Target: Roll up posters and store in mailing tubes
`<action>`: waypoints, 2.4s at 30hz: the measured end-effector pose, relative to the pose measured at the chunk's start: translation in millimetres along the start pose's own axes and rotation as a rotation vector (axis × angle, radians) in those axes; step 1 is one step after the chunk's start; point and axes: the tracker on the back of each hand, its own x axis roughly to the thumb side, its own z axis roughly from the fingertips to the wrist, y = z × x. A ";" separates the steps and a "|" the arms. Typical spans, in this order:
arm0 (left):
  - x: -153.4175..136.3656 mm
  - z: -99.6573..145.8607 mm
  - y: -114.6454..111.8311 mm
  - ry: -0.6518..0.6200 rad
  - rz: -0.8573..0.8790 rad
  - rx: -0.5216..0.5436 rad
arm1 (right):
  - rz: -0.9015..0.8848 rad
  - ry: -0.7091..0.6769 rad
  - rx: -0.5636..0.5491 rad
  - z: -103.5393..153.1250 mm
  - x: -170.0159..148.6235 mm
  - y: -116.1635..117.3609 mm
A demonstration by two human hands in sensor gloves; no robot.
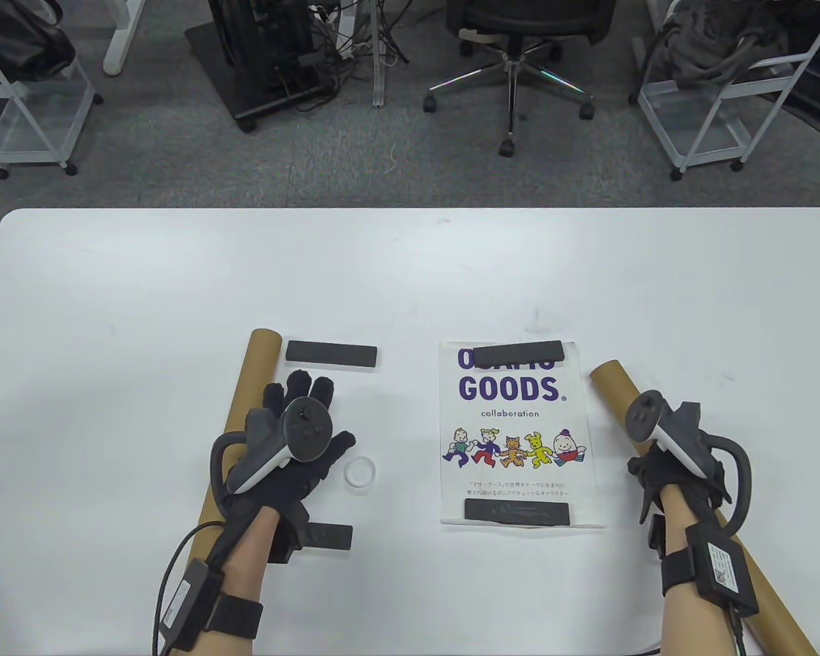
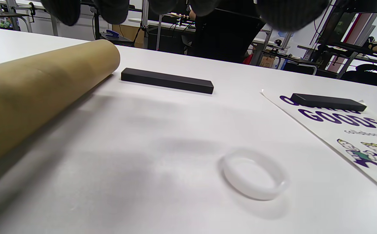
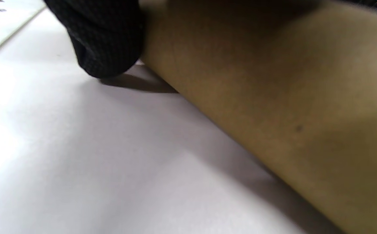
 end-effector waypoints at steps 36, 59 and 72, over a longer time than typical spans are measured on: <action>1.0 2.2 1.1 -0.011 -0.005 0.025 | 0.145 -0.310 -0.201 3.3 142.3 -77.6; -3.5 2.2 2.3 0.024 -0.053 0.015 | 0.261 -0.397 -0.220 -62.6 214.1 -54.6; -2.6 1.2 2.0 0.025 -0.062 -0.002 | 0.320 -0.445 -0.289 -62.5 219.4 -50.0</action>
